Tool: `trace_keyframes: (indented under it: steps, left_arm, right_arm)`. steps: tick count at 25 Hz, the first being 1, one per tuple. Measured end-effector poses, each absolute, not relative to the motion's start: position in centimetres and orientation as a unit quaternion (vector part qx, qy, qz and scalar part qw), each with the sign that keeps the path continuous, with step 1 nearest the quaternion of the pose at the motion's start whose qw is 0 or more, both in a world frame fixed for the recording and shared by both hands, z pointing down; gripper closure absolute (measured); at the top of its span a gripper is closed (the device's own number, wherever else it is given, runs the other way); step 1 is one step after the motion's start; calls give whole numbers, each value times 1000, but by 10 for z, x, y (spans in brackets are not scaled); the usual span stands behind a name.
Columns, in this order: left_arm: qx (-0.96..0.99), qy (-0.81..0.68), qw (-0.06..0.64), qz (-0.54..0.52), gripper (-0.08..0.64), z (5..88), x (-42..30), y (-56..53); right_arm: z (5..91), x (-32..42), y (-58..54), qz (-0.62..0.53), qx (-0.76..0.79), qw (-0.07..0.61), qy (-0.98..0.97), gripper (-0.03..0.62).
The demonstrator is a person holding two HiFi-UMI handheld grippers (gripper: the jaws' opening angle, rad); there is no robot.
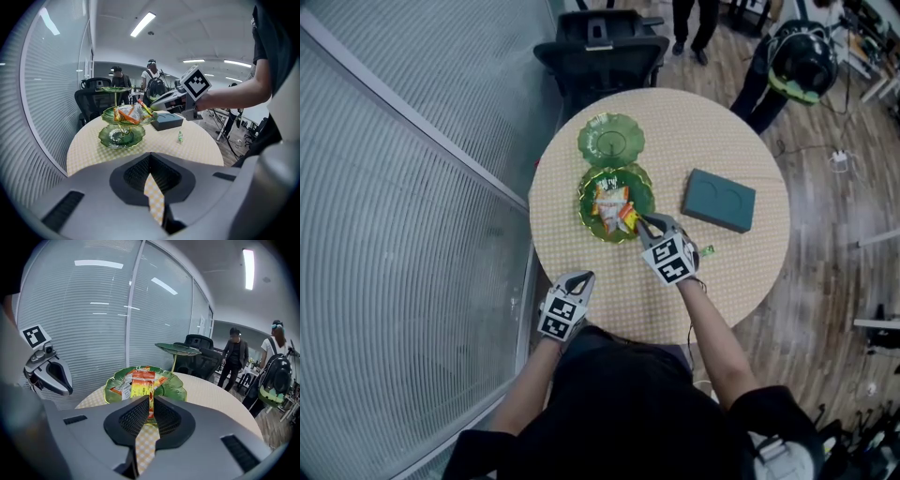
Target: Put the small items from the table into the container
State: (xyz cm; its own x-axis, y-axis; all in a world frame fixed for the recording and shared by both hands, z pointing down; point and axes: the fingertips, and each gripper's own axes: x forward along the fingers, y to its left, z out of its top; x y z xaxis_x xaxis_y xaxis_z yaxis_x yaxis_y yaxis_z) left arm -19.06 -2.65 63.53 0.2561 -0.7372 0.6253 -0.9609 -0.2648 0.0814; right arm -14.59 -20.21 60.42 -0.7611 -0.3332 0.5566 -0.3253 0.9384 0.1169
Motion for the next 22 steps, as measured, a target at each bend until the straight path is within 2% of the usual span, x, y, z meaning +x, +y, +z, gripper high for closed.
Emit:
trace_keyframes:
  steps: [14, 22]
  left_arm:
    - [758, -571, 224, 221, 558, 626, -188, -33]
    - [766, -576, 202, 203, 558, 603, -177, -38]
  right_arm:
    - [599, -125, -159, 20, 143, 260, -955, 563]
    - [610, -94, -131, 30, 139, 266, -953, 563]
